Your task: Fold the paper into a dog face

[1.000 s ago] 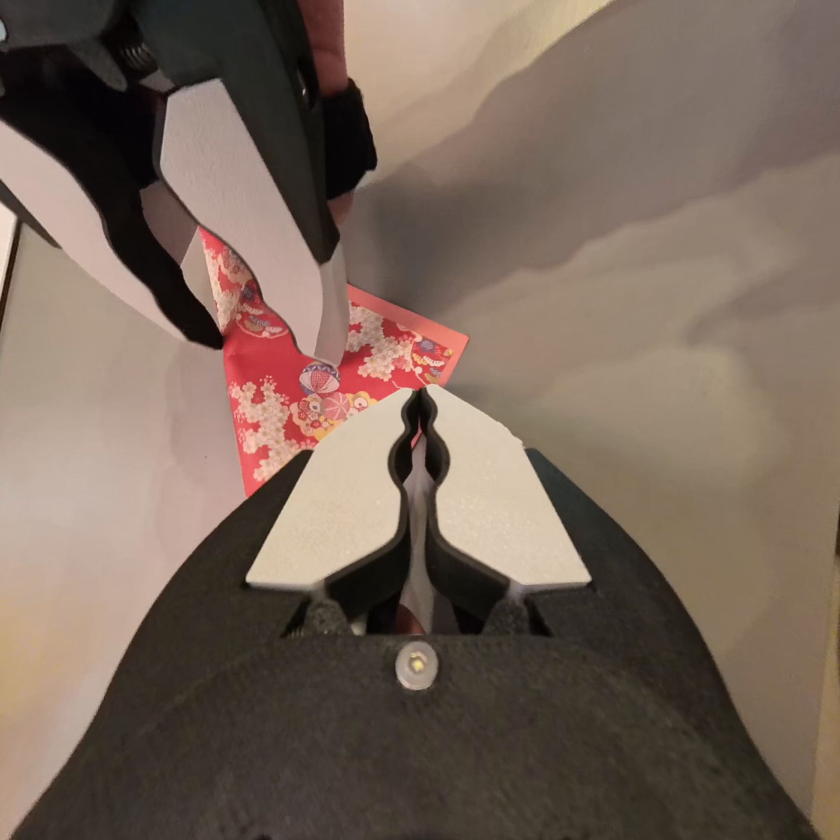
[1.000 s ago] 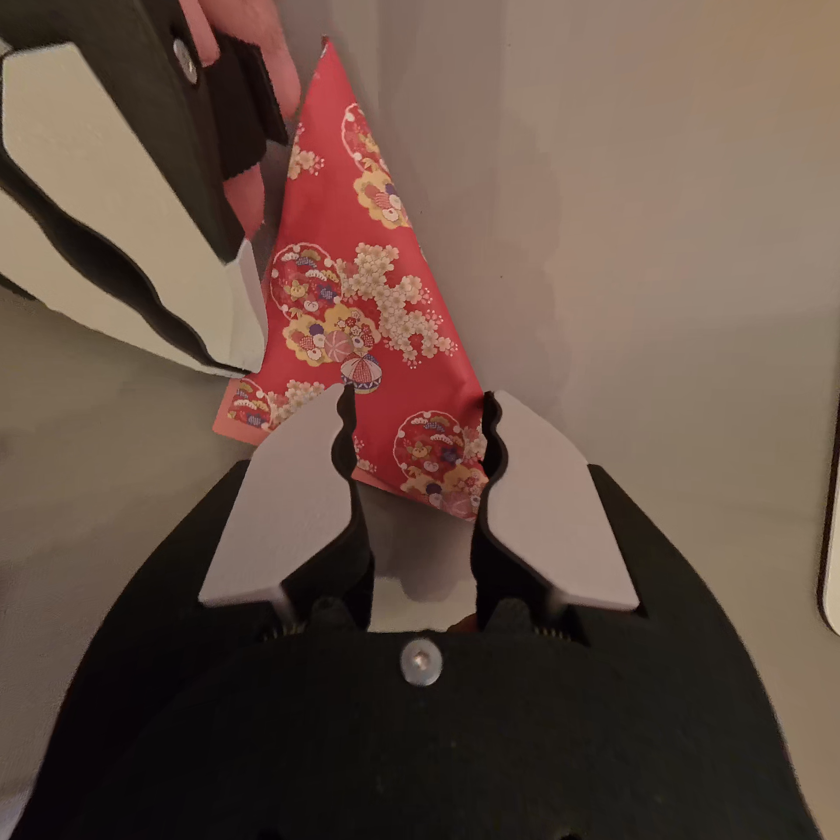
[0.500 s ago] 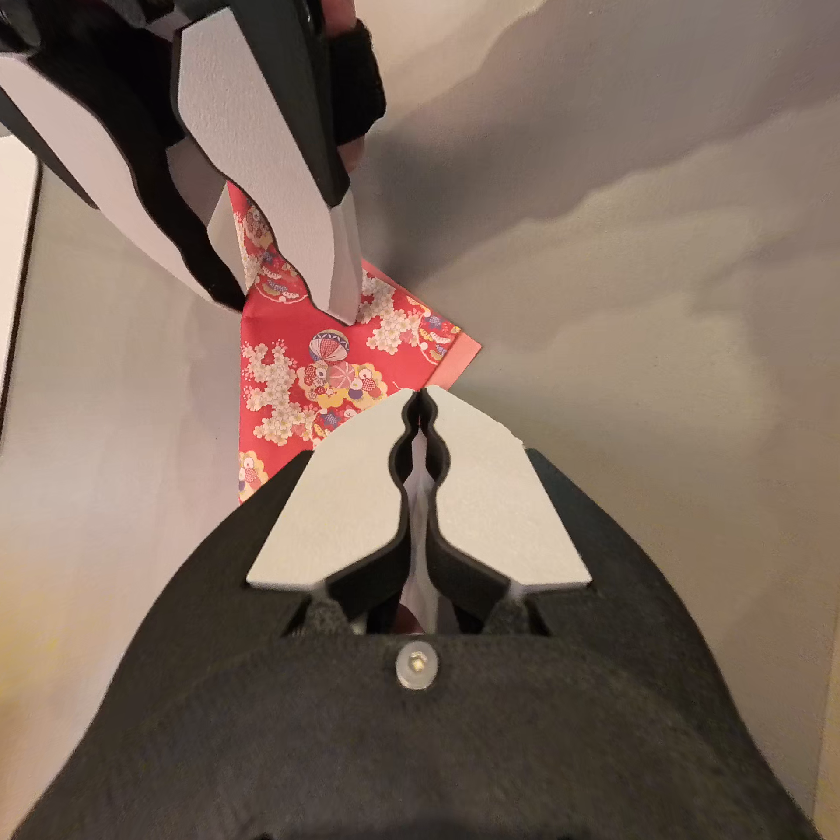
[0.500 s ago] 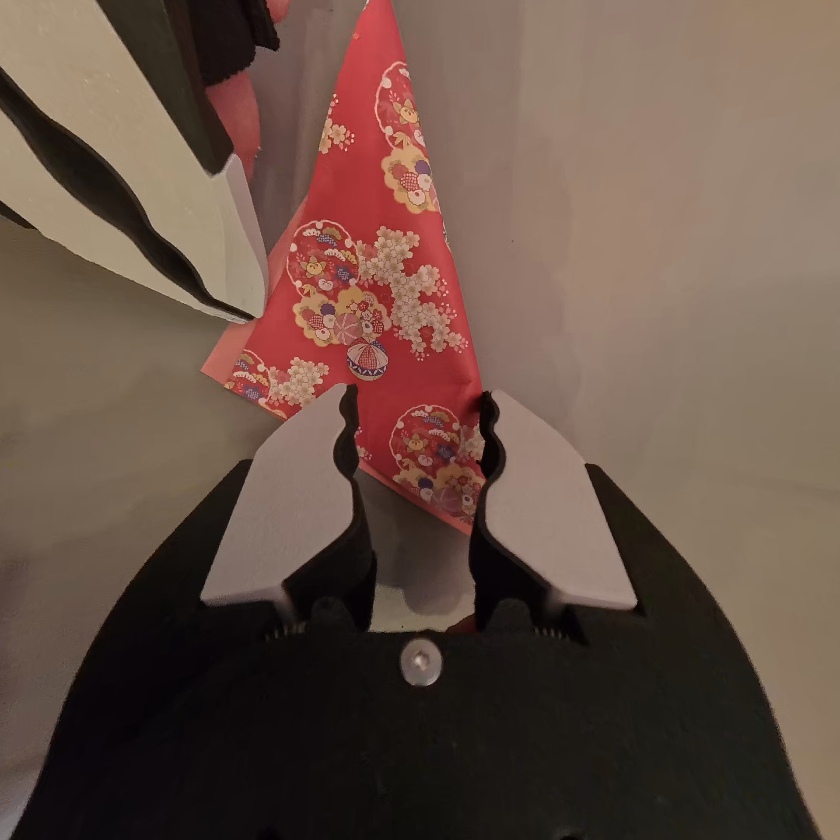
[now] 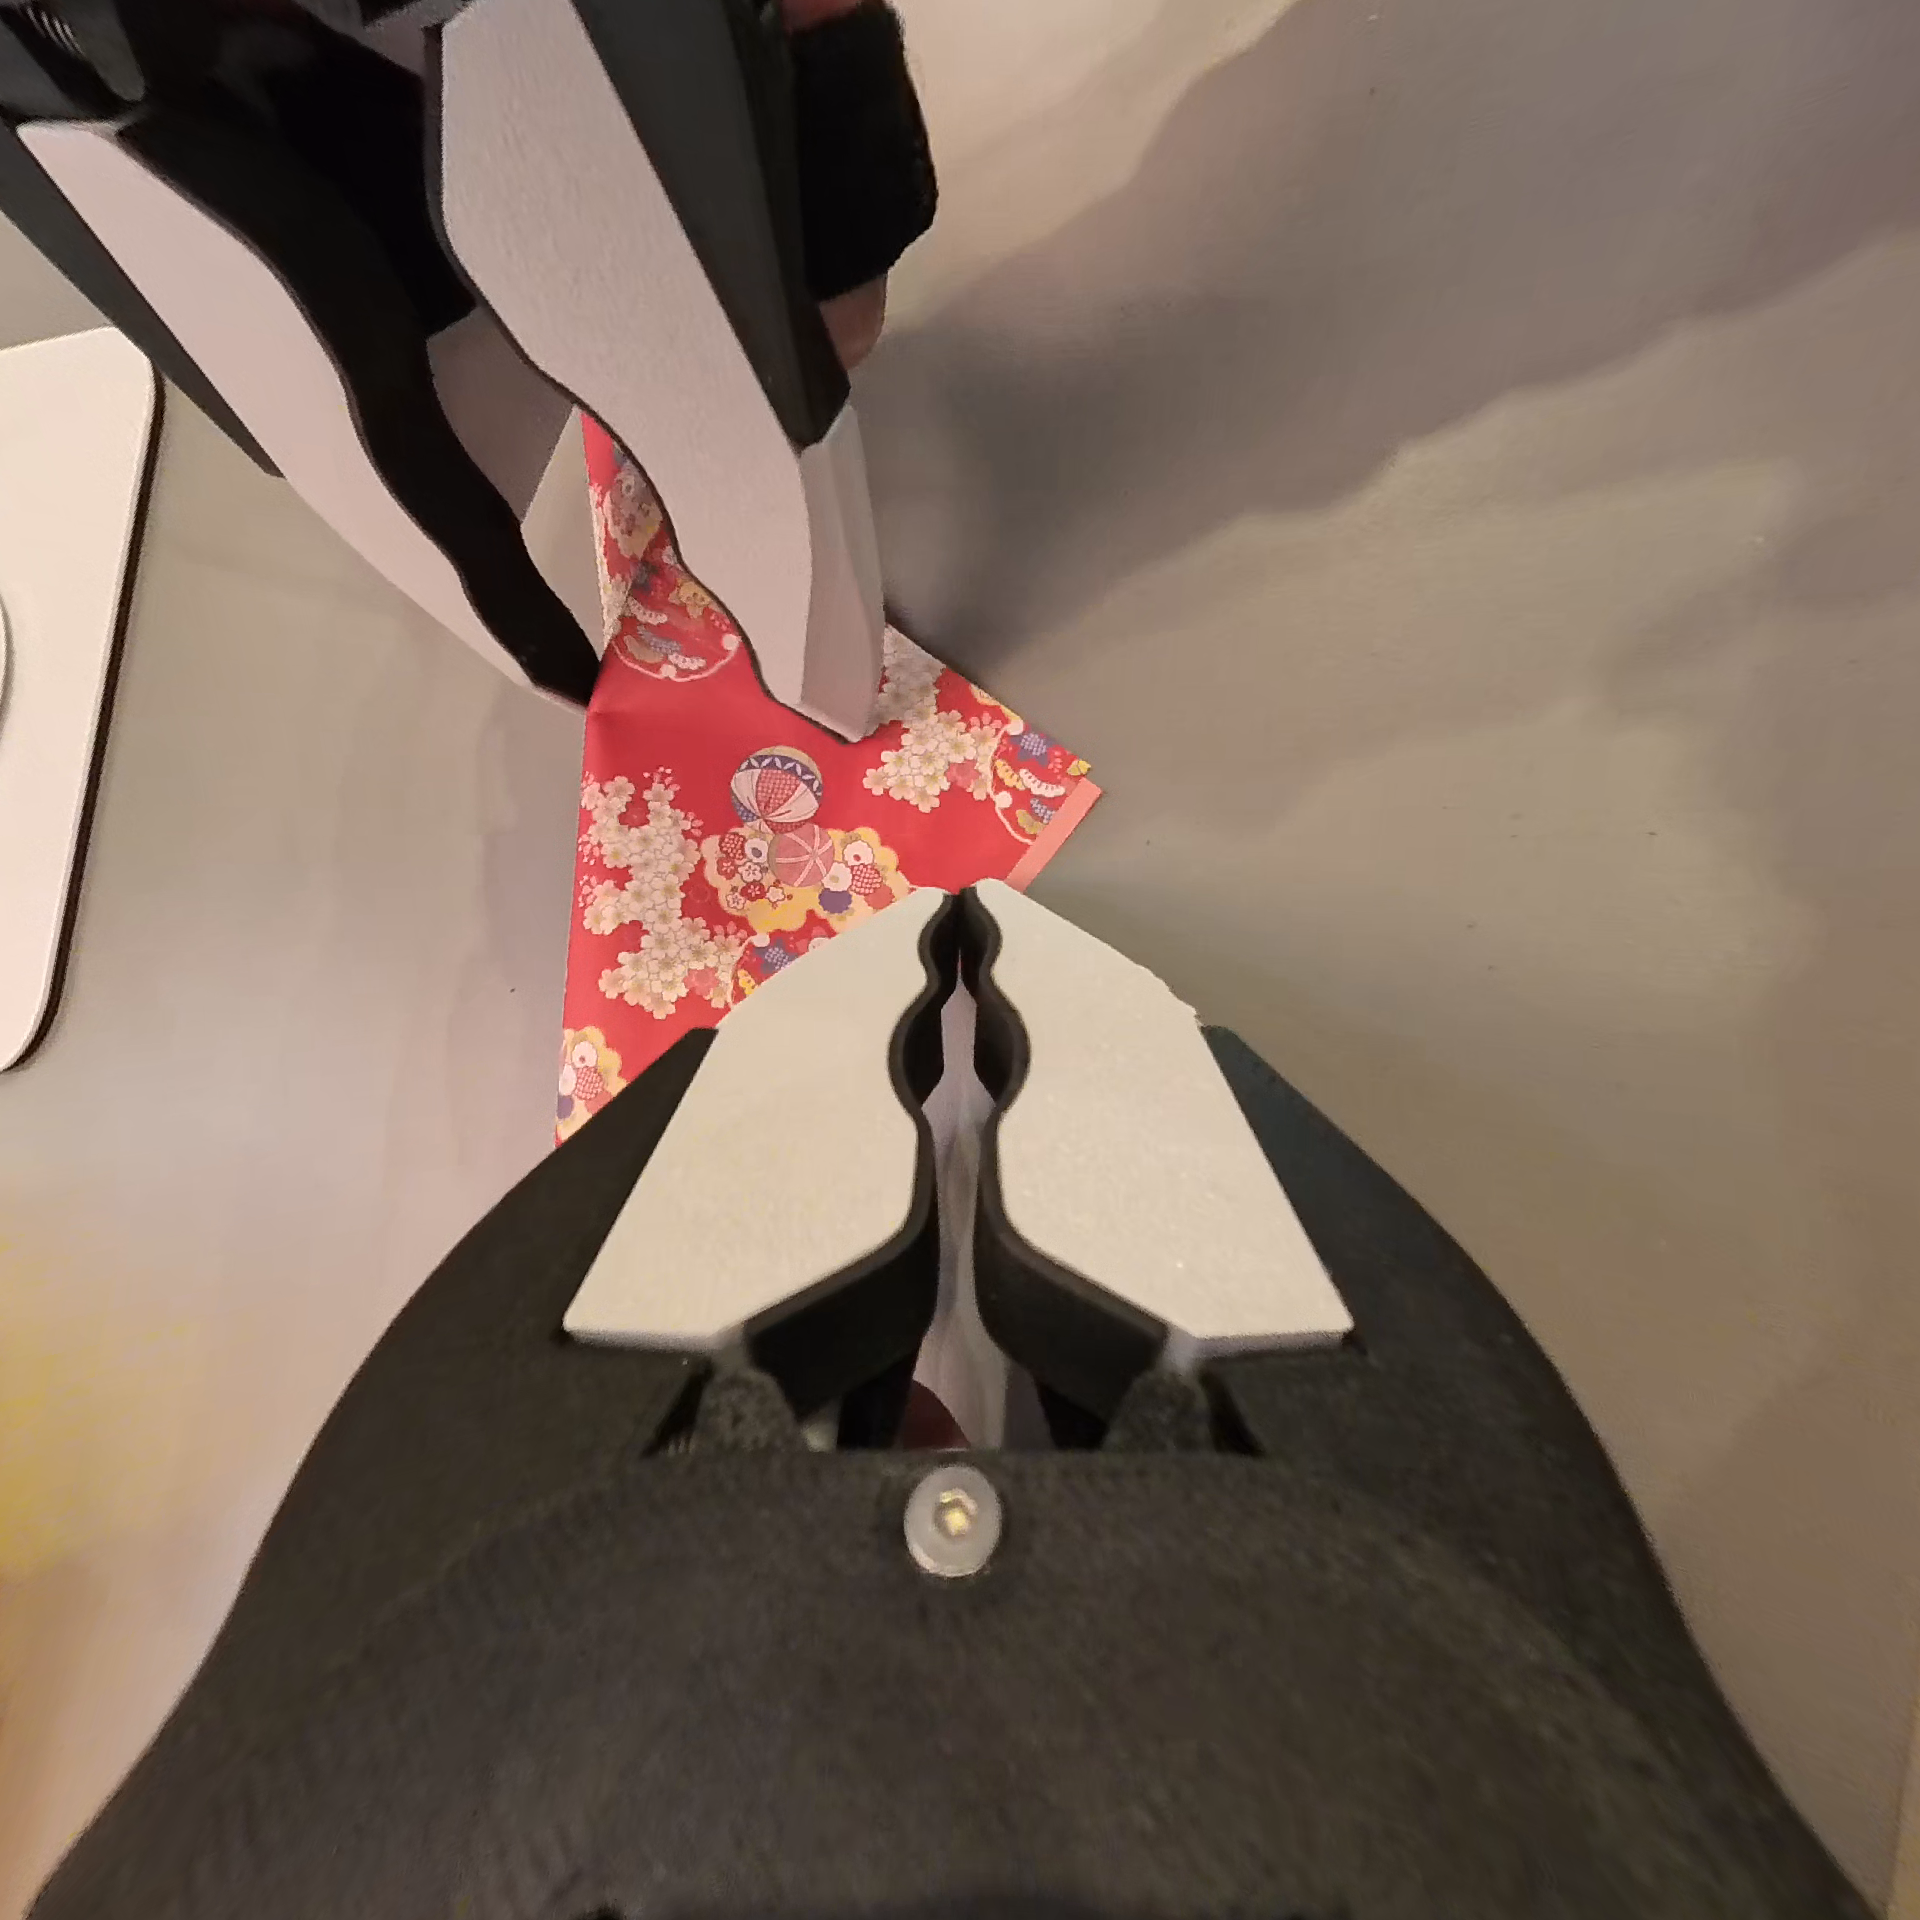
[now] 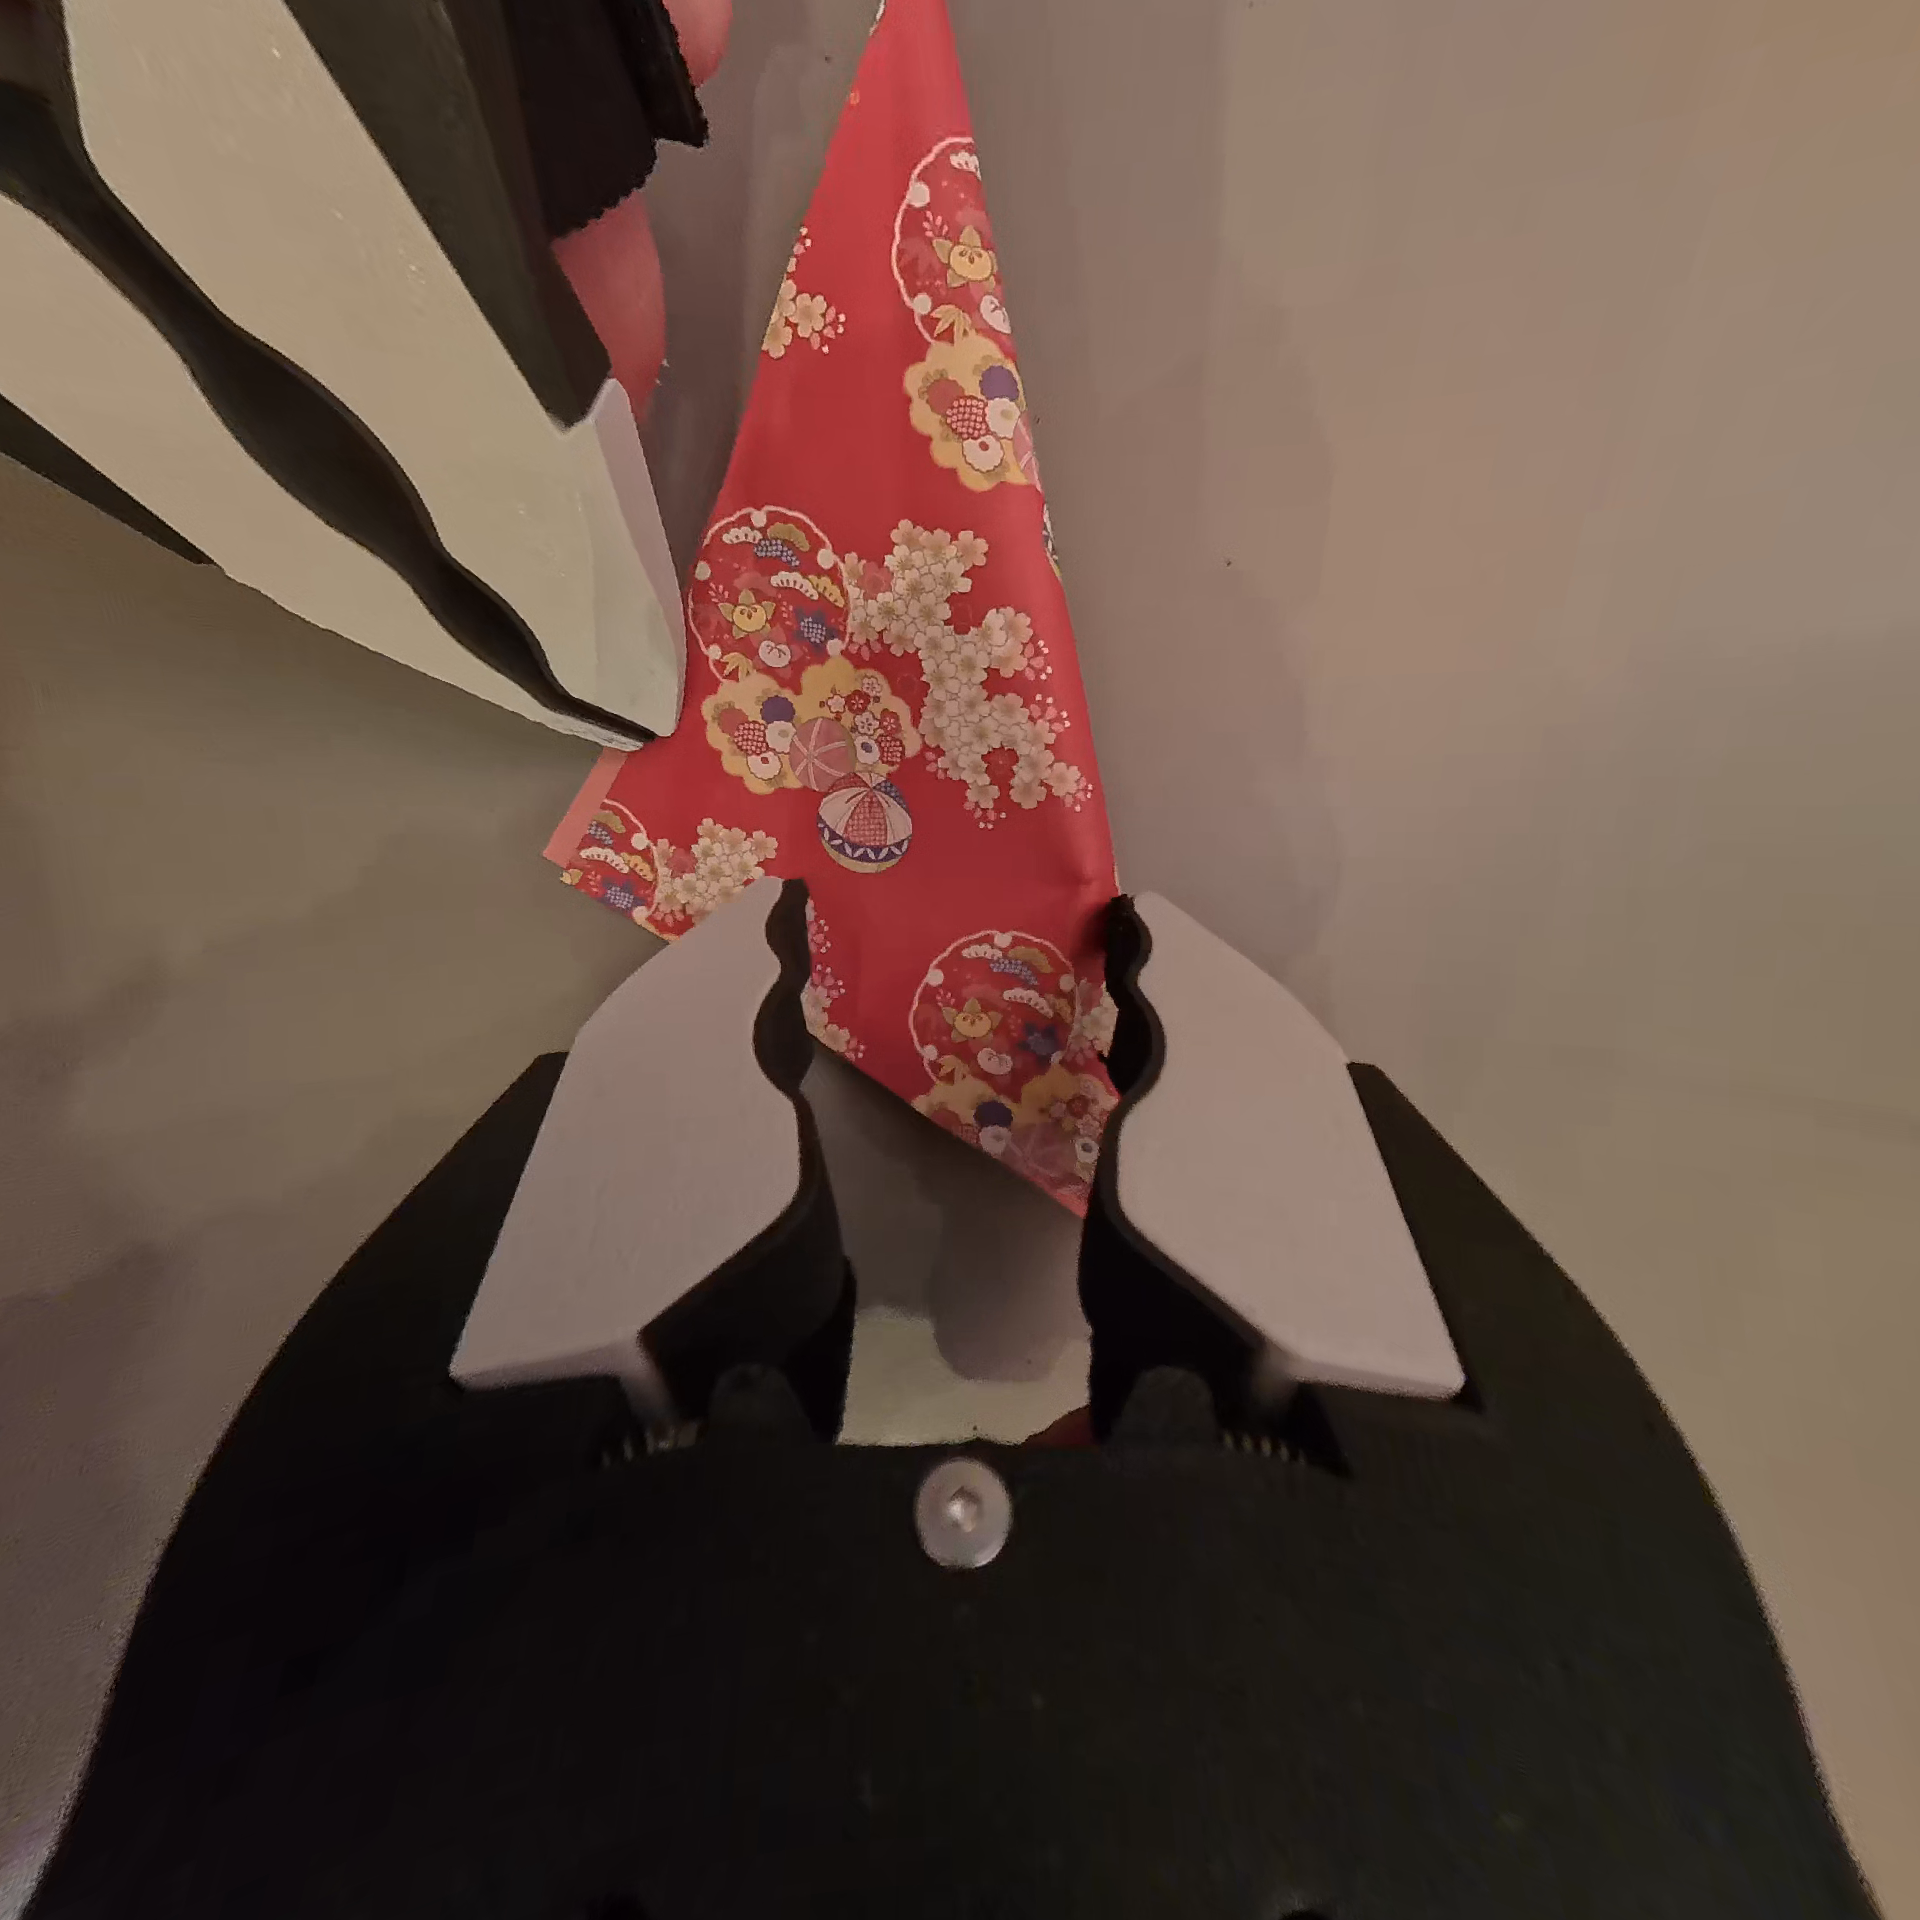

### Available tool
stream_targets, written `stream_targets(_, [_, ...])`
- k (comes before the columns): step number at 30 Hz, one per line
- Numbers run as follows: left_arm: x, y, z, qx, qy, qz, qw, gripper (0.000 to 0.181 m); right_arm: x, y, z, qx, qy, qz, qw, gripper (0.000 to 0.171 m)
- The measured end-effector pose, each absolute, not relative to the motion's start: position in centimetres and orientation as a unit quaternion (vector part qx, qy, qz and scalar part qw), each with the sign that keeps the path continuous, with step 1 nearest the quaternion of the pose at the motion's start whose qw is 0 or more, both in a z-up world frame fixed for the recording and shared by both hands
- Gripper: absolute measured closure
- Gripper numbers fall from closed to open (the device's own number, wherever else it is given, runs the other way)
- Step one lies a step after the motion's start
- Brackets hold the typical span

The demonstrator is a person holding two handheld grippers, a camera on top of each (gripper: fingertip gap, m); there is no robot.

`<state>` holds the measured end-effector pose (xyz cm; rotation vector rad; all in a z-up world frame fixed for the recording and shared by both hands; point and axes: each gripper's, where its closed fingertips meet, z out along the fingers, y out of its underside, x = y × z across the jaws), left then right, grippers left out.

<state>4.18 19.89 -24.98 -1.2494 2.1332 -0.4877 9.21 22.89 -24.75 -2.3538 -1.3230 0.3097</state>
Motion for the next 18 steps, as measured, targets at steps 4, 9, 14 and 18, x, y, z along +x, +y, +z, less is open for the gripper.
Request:
stream_targets(4, [4.17,19.94,-24.97,-0.471,0.806,-0.179,0.312,0.181,9.28,22.88,-24.95,-0.85,-0.475,0.099,0.206,0.116])
stream_targets(9, [4.0,20.05,-24.95,-0.47,0.803,-0.172,0.323,0.181,9.13,22.85,-25.0,-0.856,-0.466,0.097,0.203,0.114])
stream_targets(14, [3.9,20.19,-24.94,-0.465,0.805,-0.164,0.331,0.181,9.06,22.85,-25.01,-0.866,-0.451,0.096,0.194,0.113])
stream_targets(18, [3.91,20.19,-24.95,-0.47,0.801,-0.166,0.331,0.181,9.01,22.87,-25.04,-0.875,-0.432,0.105,0.191,0.112])
